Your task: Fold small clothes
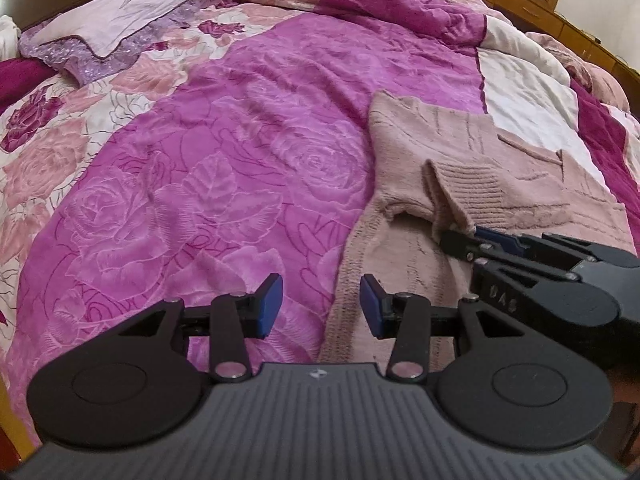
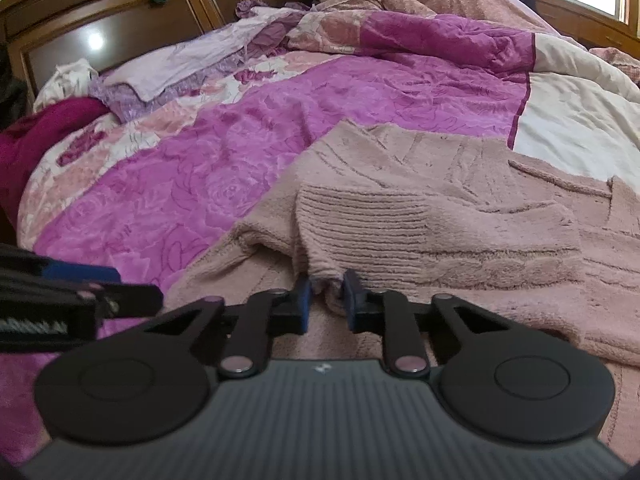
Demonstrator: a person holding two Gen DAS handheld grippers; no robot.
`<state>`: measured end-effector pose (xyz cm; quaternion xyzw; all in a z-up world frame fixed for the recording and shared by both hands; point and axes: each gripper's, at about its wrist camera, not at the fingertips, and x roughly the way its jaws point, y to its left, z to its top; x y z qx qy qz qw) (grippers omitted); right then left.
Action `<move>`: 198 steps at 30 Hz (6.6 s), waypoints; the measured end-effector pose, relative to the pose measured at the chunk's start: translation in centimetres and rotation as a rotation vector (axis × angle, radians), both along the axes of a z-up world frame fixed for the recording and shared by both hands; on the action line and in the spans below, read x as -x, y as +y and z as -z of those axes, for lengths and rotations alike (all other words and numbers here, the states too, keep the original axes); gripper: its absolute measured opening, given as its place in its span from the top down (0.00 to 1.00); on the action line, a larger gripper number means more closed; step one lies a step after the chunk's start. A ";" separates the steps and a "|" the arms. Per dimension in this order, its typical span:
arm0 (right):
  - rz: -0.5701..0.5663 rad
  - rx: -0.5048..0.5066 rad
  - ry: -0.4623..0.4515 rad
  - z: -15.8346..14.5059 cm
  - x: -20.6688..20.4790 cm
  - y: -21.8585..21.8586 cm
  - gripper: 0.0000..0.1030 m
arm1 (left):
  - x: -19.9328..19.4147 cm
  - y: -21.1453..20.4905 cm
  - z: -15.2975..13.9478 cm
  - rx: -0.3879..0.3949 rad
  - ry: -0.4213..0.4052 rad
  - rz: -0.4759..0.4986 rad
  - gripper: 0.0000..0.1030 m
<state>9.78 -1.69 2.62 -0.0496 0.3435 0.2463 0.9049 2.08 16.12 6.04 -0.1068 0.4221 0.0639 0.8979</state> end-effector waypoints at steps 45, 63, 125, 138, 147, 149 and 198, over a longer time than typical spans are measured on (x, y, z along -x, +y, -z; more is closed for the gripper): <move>0.668 -0.346 0.024 -0.7 0.8 -26.4 0.83 | -4.5 -9.6 0.7 -0.048 0.003 0.215 0.51; 0.585 -0.262 0.003 -1.9 -2.8 -28.0 0.41 | -6.2 -9.0 -1.4 -0.058 -0.081 0.198 0.51; 0.475 -0.207 0.021 -0.4 -3.2 -31.6 0.90 | -13.5 -9.2 1.6 -0.119 -0.121 0.201 0.51; 0.629 -0.223 0.000 -1.2 -0.4 -33.4 0.89 | -13.3 -9.5 1.4 -0.129 -0.125 0.217 0.51; 0.514 -0.248 0.028 -0.4 -3.4 -28.8 0.63 | -13.9 -10.4 2.4 -0.189 -0.119 0.261 0.49; 0.528 -0.235 0.052 0.8 -3.9 -28.7 0.64 | -14.0 -10.3 2.5 -0.189 -0.121 0.264 0.48; 0.064 0.013 0.072 -5.0 15.6 -20.7 0.39 | 9.2 -11.0 -2.0 -0.273 -0.010 0.516 0.45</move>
